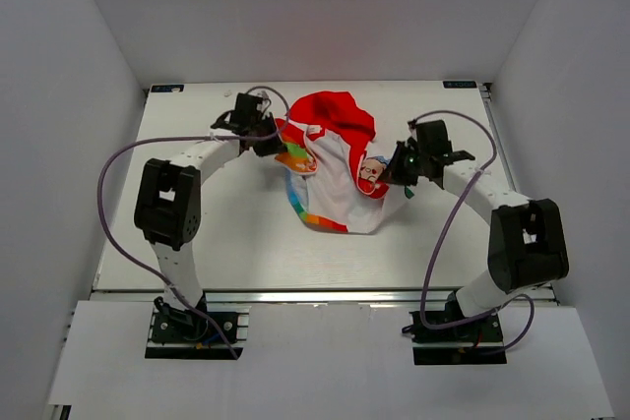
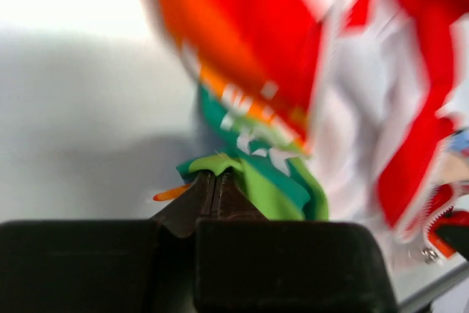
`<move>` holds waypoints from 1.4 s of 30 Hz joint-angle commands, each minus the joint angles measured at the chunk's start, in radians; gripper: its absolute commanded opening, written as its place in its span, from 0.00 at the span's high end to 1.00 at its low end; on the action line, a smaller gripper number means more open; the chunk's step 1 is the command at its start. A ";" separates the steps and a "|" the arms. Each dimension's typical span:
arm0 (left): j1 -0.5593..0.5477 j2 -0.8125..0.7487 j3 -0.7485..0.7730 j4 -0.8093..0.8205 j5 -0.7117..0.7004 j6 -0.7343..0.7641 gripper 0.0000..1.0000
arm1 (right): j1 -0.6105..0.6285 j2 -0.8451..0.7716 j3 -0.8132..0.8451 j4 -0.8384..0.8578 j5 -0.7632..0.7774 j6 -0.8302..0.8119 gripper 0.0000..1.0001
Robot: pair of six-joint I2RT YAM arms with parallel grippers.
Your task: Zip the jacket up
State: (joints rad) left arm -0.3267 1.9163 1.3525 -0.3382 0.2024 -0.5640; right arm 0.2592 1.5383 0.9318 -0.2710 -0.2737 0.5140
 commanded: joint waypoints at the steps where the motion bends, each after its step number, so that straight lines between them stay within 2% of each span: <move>1: 0.048 -0.048 0.134 -0.107 -0.029 0.029 1.00 | 0.035 -0.029 0.140 0.026 -0.039 -0.015 1.00; 4: 0.048 -0.195 0.029 -0.076 -0.038 0.024 1.00 | 0.096 -0.121 0.096 -0.035 0.002 -0.020 1.00; 7: 0.044 -0.371 -0.169 -0.053 0.006 -0.034 1.00 | 0.188 -0.236 -0.012 -0.068 0.016 0.020 1.00; 8: 0.032 -0.414 -0.226 -0.051 0.018 -0.071 1.00 | 0.221 -0.291 -0.106 -0.069 0.019 0.036 1.00; 9: 0.022 -0.456 -0.339 -0.050 0.026 -0.086 1.00 | 0.253 -0.315 -0.151 -0.074 0.021 0.056 1.00; 10: -0.020 -0.536 -0.443 -0.054 0.014 -0.118 1.00 | 0.315 -0.349 -0.238 -0.076 0.024 0.096 1.00; 11: -0.044 -0.574 -0.444 -0.061 0.006 -0.134 1.00 | 0.351 -0.363 -0.276 -0.074 0.027 0.116 1.00; 13: -0.113 -0.658 -0.565 -0.070 -0.003 -0.166 1.00 | 0.446 -0.382 -0.342 -0.066 0.057 0.152 1.00; 14: -0.196 -0.675 -0.597 -0.068 -0.004 -0.203 1.00 | 0.474 -0.377 -0.387 -0.059 0.067 0.171 1.00; 17: -0.303 -0.704 -0.700 -0.033 0.035 -0.273 1.00 | 0.526 -0.334 -0.428 -0.054 0.082 0.192 1.00; 20: -0.337 -0.703 -0.769 -0.033 0.011 -0.313 1.00 | 0.535 -0.311 -0.484 -0.025 0.114 0.219 0.99; 21: -0.341 -0.703 -0.776 -0.039 0.002 -0.315 1.00 | 0.535 -0.313 -0.496 -0.014 0.126 0.224 0.95; 25: -0.350 -0.715 -0.771 -0.084 -0.047 -0.303 1.00 | 0.543 -0.357 -0.459 -0.074 0.154 0.153 0.61; 28: -0.353 -0.717 -0.770 -0.097 -0.049 -0.287 1.00 | 0.566 -0.394 -0.395 -0.187 0.188 0.074 0.52; 30: -0.354 -0.703 -0.774 -0.101 -0.051 -0.280 1.00 | 0.586 -0.408 -0.367 -0.250 0.211 0.052 0.48; 32: -0.354 -0.691 -0.785 -0.101 -0.055 -0.278 1.00 | 0.598 -0.425 -0.334 -0.351 0.240 0.043 0.41; 33: -0.354 -0.677 -0.790 -0.087 -0.055 -0.278 1.00 | 0.607 -0.435 -0.326 -0.384 0.266 0.044 0.35; 35: -0.354 -0.663 -0.797 -0.073 -0.054 -0.280 1.00 | 0.611 -0.451 -0.309 -0.483 0.342 0.075 0.33; 36: -0.353 -0.654 -0.797 -0.055 -0.054 -0.280 1.00 | 0.617 -0.470 -0.306 -0.509 0.358 0.087 0.27; 38: -0.354 -0.623 -0.796 -0.038 -0.055 -0.278 1.00 | 0.620 -0.500 -0.286 -0.568 0.395 0.112 0.26; 40: -0.353 -0.590 -0.790 -0.009 -0.060 -0.275 1.00 | 0.630 -0.556 -0.266 -0.583 0.433 0.112 0.26; 42: -0.354 -0.565 -0.774 0.017 -0.070 -0.272 1.00 | 0.655 -0.598 -0.251 -0.533 0.403 0.046 0.26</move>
State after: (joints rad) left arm -0.6765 1.3319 0.5636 -0.3737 0.1608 -0.8497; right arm 0.8848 0.9955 0.6201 -0.7670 0.0845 0.5941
